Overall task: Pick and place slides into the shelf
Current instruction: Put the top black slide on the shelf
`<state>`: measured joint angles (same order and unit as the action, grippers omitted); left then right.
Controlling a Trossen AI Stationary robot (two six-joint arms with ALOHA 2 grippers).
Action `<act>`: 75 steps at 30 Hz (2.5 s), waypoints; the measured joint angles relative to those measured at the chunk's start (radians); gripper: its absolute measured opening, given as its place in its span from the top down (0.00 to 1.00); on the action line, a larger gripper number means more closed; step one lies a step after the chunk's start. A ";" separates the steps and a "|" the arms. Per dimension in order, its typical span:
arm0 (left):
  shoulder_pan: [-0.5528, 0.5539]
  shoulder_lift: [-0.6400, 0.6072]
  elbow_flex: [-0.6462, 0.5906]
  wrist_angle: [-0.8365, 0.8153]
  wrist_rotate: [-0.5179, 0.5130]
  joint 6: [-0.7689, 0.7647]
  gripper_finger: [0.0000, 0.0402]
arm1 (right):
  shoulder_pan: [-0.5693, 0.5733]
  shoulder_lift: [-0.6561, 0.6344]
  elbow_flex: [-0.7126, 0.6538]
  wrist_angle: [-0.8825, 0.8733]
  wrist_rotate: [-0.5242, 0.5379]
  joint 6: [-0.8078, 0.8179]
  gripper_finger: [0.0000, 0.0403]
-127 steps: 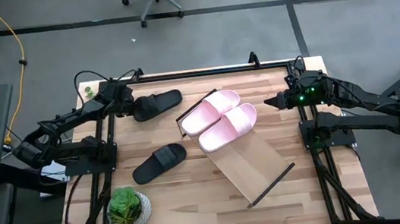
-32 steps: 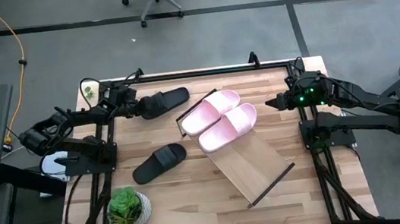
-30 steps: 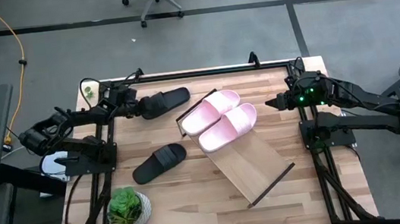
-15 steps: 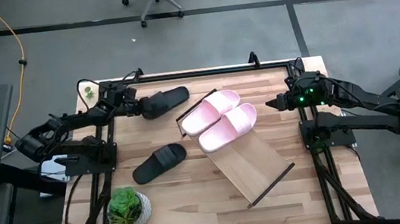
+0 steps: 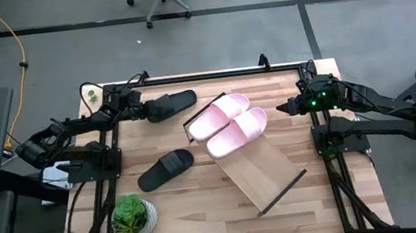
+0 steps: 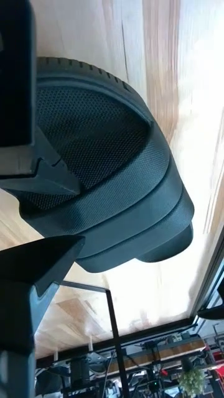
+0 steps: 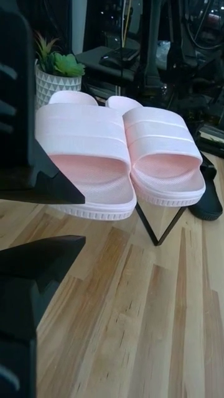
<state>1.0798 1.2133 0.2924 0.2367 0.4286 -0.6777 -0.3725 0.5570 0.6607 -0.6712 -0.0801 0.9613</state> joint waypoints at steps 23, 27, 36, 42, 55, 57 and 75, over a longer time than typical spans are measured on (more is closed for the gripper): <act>0.000 0.000 0.000 0.071 -0.018 -0.009 0.99 | 0.000 0.000 0.000 -0.001 0.009 -0.001 0.79; -0.001 0.000 0.001 0.179 -0.004 -0.044 0.99 | 0.000 0.000 0.000 -0.001 0.009 -0.002 0.79; 0.000 0.000 0.001 0.246 0.034 -0.087 1.00 | 0.000 0.000 0.000 -0.002 0.009 -0.010 0.79; 0.000 -0.053 0.001 0.346 0.031 -0.121 1.00 | 0.000 0.000 0.000 -0.009 0.009 -0.012 0.79; 0.000 -0.316 0.001 0.344 -0.023 -0.221 1.00 | 0.000 0.000 0.000 -0.014 0.020 -0.020 0.79; 0.000 -0.363 0.001 0.343 -0.034 -0.240 1.00 | 0.000 0.000 0.000 -0.014 0.020 -0.021 0.79; -0.166 -0.633 0.191 0.030 -0.131 -0.218 1.00 | 0.000 0.000 0.000 0.073 0.019 -0.072 0.79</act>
<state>0.9139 0.5804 0.4830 0.2668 0.2979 -0.8961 -0.3722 0.5565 0.6605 -0.5984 -0.0613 0.8889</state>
